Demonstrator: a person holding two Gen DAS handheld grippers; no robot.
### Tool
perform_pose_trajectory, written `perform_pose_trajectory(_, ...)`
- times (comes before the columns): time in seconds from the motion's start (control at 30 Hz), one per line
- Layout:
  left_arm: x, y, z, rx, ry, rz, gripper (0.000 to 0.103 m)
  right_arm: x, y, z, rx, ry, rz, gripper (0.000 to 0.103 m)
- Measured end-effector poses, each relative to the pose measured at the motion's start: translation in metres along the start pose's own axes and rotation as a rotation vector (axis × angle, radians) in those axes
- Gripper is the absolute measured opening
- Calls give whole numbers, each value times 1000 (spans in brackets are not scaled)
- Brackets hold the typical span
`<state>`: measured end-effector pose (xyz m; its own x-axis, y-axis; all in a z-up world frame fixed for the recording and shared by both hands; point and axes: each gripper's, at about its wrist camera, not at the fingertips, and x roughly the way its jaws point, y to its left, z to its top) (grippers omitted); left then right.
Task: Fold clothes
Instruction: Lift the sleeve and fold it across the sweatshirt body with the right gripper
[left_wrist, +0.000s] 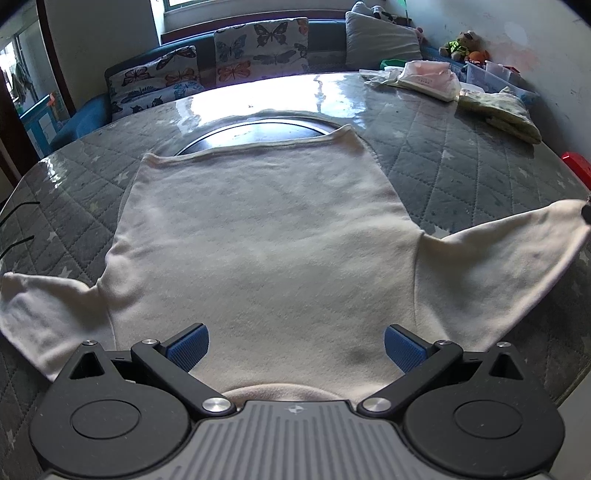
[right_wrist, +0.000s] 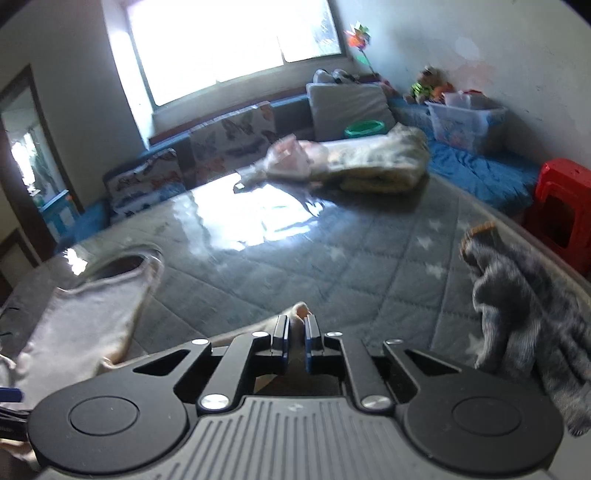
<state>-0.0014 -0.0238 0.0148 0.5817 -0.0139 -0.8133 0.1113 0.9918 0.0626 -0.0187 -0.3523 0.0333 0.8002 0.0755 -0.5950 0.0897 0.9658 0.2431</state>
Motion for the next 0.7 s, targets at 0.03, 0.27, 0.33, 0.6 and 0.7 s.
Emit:
perform_pose_trajectory(0.03,0,-2,1,5,-5,-1,103,-2,1,2,-5,-8,3,7)
perform_pose_trajectory(0.27,1,-20,2,64,-25,-39,103,-19,10,19,-29,-66,47,6)
perform_pose_trajectory(0.33,3,-25,0,80,-23,-51,103,-22,13,22,-40,-75,59,6)
perform_pose_trajectory(0.6,13,-38,-7,128,-8,-68,103,-26,21,31,-50,-82,88,6)
perform_pose_trajectory(0.7,7,-31,-6,116,-16,-85,103,-30,29,37,-70,-86,109,6)
